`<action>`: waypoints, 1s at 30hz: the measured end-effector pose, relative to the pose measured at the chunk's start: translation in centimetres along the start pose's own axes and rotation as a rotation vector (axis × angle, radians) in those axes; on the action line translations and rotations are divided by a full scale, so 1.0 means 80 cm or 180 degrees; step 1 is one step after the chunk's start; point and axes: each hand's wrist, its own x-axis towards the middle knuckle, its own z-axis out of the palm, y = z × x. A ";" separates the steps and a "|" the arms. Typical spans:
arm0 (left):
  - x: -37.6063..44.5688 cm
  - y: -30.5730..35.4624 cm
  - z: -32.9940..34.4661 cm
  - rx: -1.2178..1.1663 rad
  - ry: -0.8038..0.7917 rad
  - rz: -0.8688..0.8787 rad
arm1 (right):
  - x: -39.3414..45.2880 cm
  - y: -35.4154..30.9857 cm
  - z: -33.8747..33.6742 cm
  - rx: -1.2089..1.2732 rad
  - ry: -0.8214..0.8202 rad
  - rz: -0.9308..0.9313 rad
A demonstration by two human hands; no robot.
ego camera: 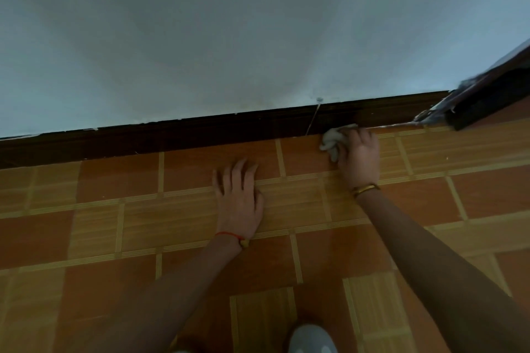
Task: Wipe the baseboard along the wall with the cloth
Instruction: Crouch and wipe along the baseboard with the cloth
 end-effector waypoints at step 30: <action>0.002 0.019 0.009 0.0238 0.0097 0.0033 | -0.008 -0.023 0.005 0.0701 -0.0204 -0.0128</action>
